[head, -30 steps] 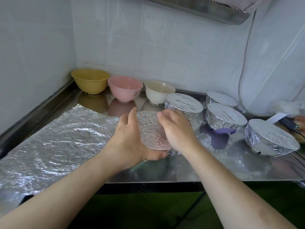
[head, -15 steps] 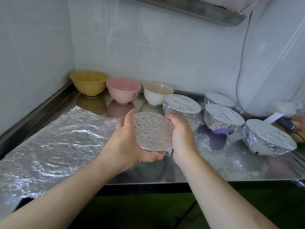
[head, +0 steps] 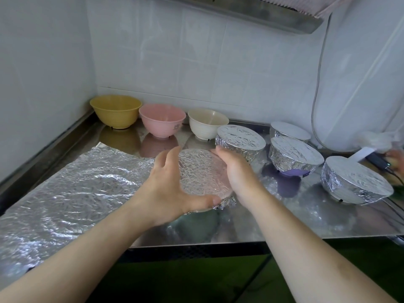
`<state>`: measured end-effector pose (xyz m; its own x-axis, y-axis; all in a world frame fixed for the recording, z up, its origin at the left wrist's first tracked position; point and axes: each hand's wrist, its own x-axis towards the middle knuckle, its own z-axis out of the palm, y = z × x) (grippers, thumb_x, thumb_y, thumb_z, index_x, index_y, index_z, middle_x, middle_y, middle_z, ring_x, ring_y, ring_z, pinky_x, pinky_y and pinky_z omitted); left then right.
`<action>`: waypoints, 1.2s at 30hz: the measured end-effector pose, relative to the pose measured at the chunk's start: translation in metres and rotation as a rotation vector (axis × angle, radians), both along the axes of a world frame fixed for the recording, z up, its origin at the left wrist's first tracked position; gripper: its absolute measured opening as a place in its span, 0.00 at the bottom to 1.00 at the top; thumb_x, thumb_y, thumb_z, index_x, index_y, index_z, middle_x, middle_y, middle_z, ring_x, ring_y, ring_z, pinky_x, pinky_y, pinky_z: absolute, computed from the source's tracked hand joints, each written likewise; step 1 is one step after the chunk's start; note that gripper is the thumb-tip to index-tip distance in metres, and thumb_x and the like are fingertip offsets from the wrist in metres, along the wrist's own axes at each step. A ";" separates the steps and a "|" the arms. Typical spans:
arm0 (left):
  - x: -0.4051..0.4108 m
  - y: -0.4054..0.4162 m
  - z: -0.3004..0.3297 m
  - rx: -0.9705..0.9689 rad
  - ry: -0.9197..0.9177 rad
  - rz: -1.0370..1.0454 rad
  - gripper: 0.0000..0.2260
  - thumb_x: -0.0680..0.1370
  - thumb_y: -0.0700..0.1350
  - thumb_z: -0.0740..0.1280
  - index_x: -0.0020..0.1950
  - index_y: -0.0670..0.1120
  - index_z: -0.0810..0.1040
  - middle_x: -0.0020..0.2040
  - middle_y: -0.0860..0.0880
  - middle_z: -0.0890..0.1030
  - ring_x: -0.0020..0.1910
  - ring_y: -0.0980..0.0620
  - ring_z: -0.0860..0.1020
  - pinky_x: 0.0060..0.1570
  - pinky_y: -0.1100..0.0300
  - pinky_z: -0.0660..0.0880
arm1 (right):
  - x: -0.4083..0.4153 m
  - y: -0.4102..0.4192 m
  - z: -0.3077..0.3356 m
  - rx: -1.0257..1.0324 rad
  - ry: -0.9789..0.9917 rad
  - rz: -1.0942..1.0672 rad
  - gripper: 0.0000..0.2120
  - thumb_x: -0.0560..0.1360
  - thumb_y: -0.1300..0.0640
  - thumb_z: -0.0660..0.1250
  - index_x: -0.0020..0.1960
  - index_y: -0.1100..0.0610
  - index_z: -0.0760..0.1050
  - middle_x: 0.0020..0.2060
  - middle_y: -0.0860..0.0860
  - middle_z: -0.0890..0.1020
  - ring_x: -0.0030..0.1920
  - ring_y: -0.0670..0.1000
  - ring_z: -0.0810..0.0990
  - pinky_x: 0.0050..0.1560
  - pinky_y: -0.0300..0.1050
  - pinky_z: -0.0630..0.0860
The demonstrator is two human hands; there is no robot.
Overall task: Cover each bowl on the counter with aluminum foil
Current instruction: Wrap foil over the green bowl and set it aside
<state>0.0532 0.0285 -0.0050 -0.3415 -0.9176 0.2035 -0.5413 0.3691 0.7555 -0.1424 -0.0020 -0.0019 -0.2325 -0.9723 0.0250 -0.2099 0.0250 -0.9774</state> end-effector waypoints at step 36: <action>0.006 -0.004 0.001 -0.090 -0.202 0.010 0.60 0.63 0.72 0.77 0.83 0.53 0.48 0.82 0.54 0.47 0.82 0.50 0.47 0.80 0.45 0.59 | -0.023 0.061 -0.027 0.243 -0.401 0.133 0.23 0.75 0.81 0.65 0.66 0.66 0.75 0.54 0.63 0.87 0.53 0.62 0.87 0.53 0.54 0.83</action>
